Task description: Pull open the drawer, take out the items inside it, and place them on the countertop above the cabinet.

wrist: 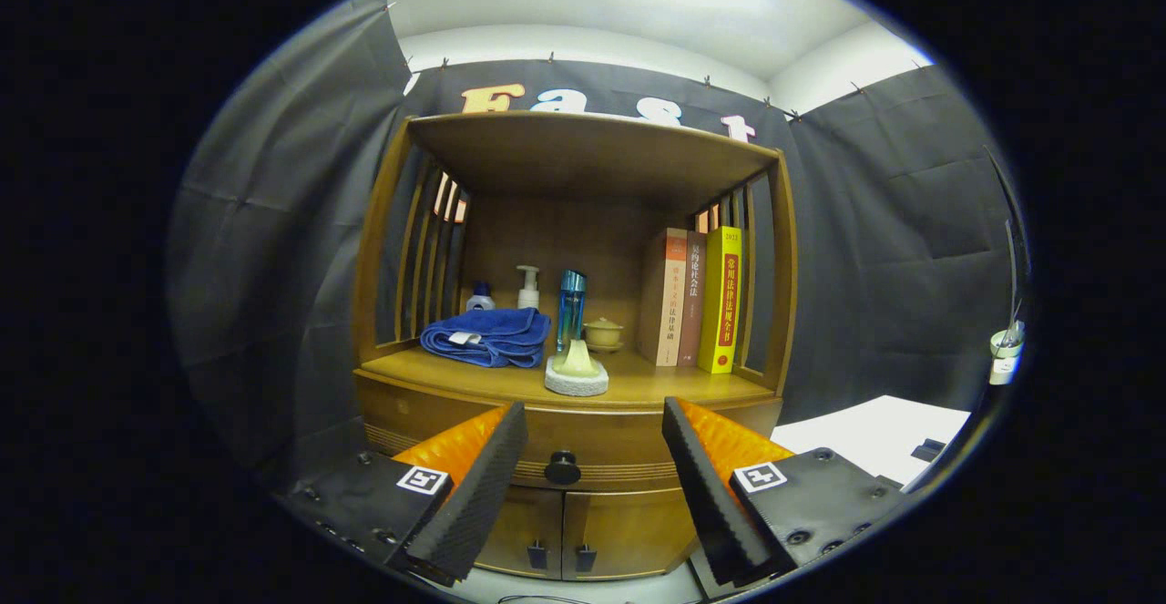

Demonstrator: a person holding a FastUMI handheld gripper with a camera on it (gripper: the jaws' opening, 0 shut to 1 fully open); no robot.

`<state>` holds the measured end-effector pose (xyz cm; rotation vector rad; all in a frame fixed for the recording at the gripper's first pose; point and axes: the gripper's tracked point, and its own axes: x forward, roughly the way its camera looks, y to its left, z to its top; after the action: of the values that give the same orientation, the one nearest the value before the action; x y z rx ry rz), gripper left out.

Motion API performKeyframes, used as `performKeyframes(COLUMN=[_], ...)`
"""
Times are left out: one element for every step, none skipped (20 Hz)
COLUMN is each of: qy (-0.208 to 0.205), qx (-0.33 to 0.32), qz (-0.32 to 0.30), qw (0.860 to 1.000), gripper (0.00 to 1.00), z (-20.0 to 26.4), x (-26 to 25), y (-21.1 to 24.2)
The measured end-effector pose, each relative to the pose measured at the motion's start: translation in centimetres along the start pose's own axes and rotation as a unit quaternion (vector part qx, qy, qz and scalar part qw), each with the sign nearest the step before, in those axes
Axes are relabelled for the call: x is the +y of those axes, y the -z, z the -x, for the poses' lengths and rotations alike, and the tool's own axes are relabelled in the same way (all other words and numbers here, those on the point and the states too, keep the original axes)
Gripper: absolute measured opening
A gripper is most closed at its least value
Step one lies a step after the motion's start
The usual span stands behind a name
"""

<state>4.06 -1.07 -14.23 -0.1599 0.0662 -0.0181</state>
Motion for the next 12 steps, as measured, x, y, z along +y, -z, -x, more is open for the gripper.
performKeyframes(qy=[-0.002,-0.004,-0.005,-0.007,-0.012,-0.019,-0.023,-0.027,-0.030,-0.030,-0.032,-0.037], qx=[0.000,-0.001,-0.004,-0.004,-0.002,0.003,0.006,0.008,0.011,0.014,0.020,0.029], qz=[-0.002,-0.003,-0.002,-0.001,-0.002,-0.005,-0.010,-0.014,-0.016,-0.016,-0.015,-0.016], qw=[1.000,1.000,1.000,1.000,1.000,1.000,1.000,1.000,0.999,0.999,0.999,0.999], gripper=[0.98,0.98,0.98,0.98,0.98,0.98,0.98,0.98,0.98,0.98,0.98,0.98], z=[0.6,1.0,1.3,1.5,1.6,1.8,2.0,2.3,2.6,2.7,2.9,3.1], x=[0.1,0.2,0.2,0.3,0.8,1.3,1.6,1.9,2.2,2.3,2.5,2.7], y=[-0.2,-0.5,-0.8,-0.9,-0.7,-0.5,-0.3,0.0,0.3,0.7,1.2,1.7])
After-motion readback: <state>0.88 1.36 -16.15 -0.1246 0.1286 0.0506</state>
